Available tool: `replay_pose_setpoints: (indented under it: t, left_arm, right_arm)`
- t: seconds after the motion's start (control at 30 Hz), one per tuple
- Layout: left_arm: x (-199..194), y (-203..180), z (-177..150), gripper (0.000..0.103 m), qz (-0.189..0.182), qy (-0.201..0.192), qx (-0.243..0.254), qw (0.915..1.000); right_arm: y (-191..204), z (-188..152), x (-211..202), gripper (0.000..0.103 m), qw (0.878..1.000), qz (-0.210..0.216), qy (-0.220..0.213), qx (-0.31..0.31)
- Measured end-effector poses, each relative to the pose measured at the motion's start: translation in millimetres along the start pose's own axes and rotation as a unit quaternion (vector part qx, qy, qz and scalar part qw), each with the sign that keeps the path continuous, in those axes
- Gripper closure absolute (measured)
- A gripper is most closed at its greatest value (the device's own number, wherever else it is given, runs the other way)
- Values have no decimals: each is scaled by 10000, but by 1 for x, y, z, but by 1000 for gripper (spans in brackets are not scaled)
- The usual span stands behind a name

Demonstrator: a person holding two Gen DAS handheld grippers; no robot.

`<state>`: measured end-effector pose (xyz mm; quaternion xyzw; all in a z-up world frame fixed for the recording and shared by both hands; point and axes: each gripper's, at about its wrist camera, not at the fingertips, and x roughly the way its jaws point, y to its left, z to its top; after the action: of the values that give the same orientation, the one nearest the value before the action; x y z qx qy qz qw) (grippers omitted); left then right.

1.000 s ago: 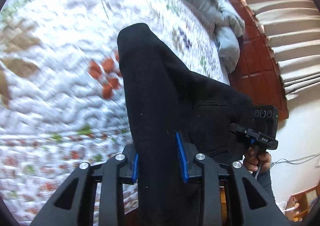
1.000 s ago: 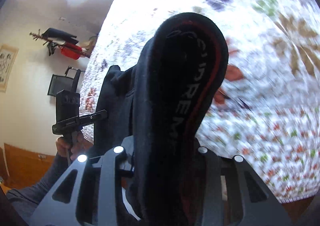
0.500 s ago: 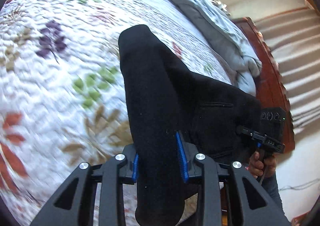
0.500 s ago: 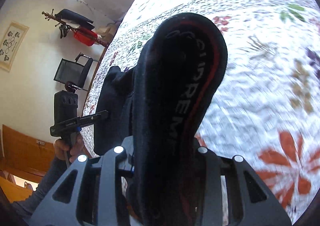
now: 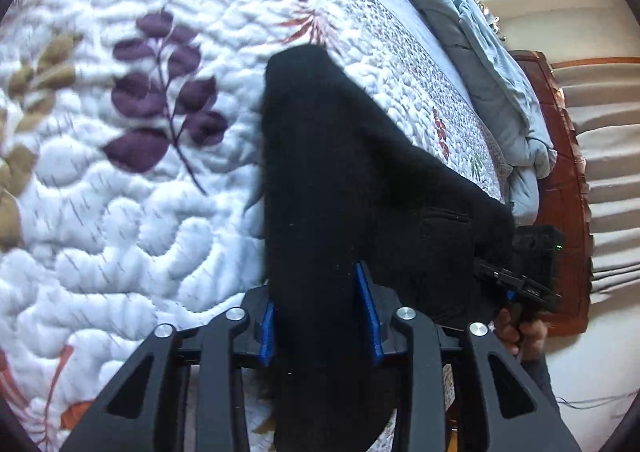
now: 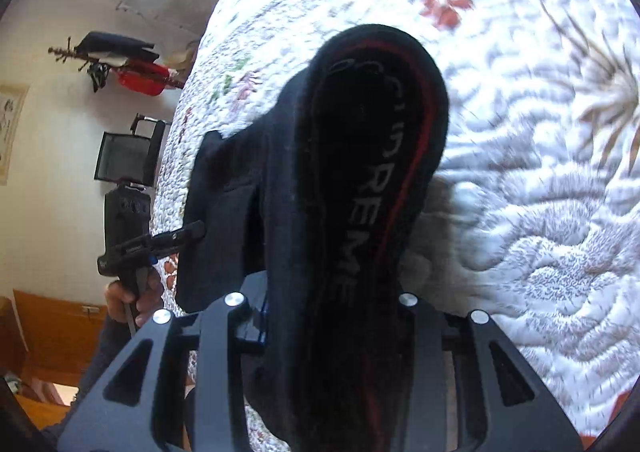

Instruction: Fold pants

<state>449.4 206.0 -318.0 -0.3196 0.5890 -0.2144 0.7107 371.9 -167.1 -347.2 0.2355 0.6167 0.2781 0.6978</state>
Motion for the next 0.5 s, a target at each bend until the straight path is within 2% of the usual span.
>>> replay_pose_setpoints:
  t: [0.03,0.1,0.13,0.2,0.27,0.37,0.43,0.5]
  left_arm:
    - [1,3,-3,64,-42,-18,-13,10000]
    - [-1,6,-7,62,-126,-85,-13,9999]
    - [-3,6,-7,59,-154,-124,0,9998]
    - [-17,7,-12,57,-12,-272,129,9995]
    - [-35,0,-13,53,319,-527,294,9977]
    - [-73,-12,-14,52,760,-1280,442,9879]
    - [-90,-18,-13,53,661,-1627,408,9836]
    - [-92,-30,-7,52,345,-1746,494,9828]
  right_arm:
    - [-5,-1,1,62,10000,39,-26,28]
    - [-10,-1,1,50,9998,113,-57,128]
    - [-10,-2,1,49,9997,155,-51,160]
    - [-6,-3,-9,41,9998,138,-78,127]
    - [-6,-1,-26,41,9997,110,-184,75]
    - [-3,1,-61,42,9979,-242,-596,14]
    - [-2,5,-91,47,9940,-283,-1055,94]
    - [7,9,-111,51,9895,-47,-1446,70]
